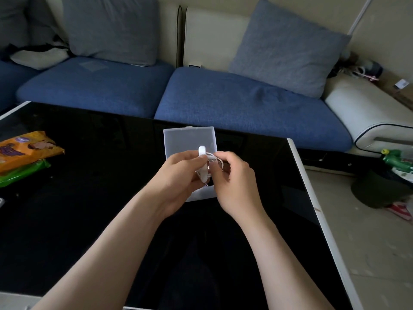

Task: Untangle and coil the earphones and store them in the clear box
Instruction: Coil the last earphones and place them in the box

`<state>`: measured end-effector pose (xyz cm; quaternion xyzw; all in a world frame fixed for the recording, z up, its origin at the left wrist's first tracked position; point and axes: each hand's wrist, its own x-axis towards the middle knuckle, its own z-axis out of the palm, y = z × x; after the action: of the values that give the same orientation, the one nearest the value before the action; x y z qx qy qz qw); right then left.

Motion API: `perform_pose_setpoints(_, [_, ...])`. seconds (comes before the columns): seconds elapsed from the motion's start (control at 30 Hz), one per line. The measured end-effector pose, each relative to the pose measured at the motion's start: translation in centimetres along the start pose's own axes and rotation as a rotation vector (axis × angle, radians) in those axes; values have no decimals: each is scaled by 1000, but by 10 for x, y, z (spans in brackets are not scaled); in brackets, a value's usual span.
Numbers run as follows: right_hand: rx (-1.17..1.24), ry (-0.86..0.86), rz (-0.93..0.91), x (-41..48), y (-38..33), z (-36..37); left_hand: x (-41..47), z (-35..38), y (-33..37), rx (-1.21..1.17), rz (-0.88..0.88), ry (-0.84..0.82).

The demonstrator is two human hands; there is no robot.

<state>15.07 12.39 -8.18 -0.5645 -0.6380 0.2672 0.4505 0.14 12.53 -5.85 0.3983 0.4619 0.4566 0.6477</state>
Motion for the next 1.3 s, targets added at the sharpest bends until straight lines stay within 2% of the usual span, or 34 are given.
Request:
perform_pose_setpoints(0.17, [4, -5, -46, 0, 0, 1, 1, -2, -3, 3, -12, -30])
perform_pose_setpoints(0.27, [-33, -89, -85, -2, -2, 2, 0, -1, -1, 5, -6, -2])
perform_pose_setpoints(0.4, [70, -190, -9, -3, -6, 8, 3, -5, 0, -54, 23, -10])
perform_pose_setpoints(0.6, [7, -264, 1, 4, -7, 6, 8, -16, -1, 37, 2, 7])
perform_pose_setpoints(1.03, [-139, -293, -141, 9, -15, 11, 11, -36, -2, 314, 0, 59])
perform_pose_setpoints(1.17, [-30, -234, -56, 13, -13, 16, 10, -38, -2, 333, 43, 47])
perform_pose_setpoints(1.3, [90, -299, 125, 16, -16, 19, 12, -44, -5, 417, 81, 75])
